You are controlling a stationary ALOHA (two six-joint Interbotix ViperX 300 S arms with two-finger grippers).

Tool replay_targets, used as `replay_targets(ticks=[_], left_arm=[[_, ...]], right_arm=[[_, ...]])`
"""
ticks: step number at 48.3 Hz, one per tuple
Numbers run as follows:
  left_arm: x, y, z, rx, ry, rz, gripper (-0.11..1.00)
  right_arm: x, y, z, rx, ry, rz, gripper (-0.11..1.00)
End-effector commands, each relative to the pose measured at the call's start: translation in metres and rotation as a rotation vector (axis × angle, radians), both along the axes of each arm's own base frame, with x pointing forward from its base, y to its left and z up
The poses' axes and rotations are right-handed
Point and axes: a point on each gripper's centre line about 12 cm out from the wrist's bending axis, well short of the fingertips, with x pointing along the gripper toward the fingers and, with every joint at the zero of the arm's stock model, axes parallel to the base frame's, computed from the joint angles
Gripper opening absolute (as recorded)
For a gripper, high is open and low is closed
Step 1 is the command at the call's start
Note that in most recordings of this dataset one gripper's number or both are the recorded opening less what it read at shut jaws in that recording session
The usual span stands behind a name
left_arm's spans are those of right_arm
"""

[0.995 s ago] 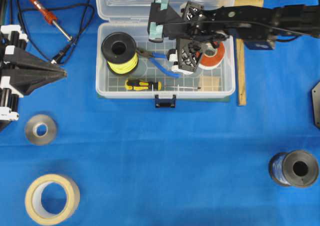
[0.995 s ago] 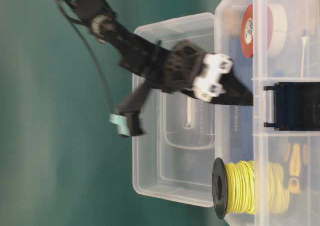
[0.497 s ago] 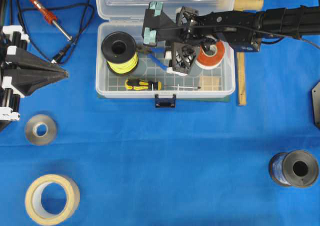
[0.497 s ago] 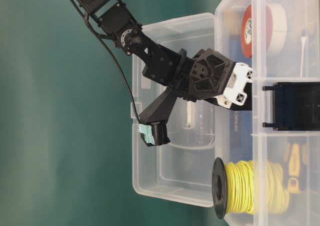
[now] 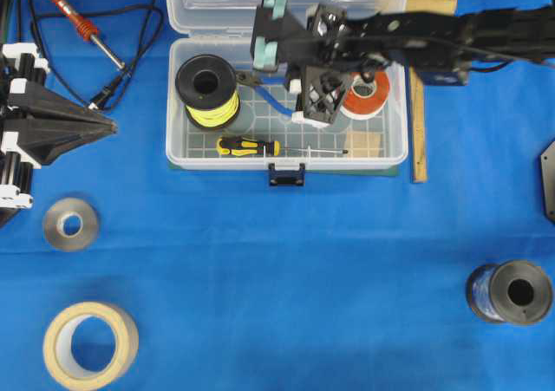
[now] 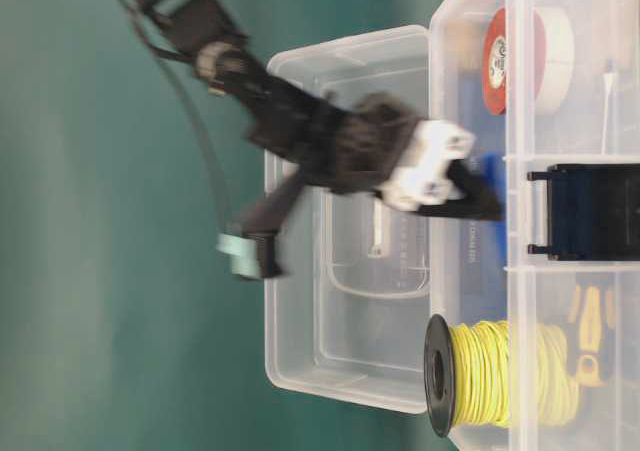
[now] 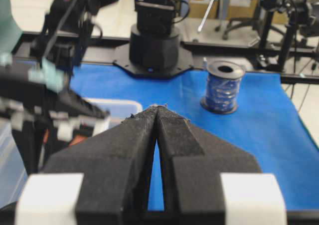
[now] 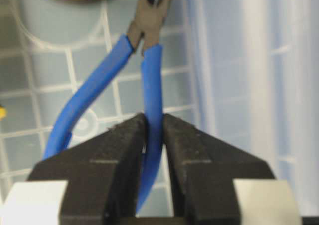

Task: Pick the nipper from the toolbox among several items.
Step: 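Lift the pliers out of the toolbox and carry them toward the front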

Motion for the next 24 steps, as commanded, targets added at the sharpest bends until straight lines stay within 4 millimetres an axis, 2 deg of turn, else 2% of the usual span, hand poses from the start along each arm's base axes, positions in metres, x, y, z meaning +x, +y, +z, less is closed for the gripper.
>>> replay_targets(ticks=[1, 10, 15, 24], left_arm=[[0.001, 0.0, 0.006, -0.003, -0.017, 0.0, 0.0], [0.001, 0.0, 0.006, -0.003, -0.018, 0.001, 0.0], [0.001, 0.0, 0.007, -0.003, -0.021, 0.001, 0.0], [0.001, 0.0, 0.006, -0.003, -0.018, 0.001, 0.0]], right_arm=[[-0.007, -0.002, 0.054, -0.03, -0.098, -0.013, 0.13], [-0.027, 0.005, 0.106, -0.057, -0.166, -0.014, 0.13], [-0.037, 0.019, 0.125, -0.057, -0.201, 0.003, 0.13], [-0.045, 0.071, 0.125, -0.013, -0.23, 0.093, 0.13]])
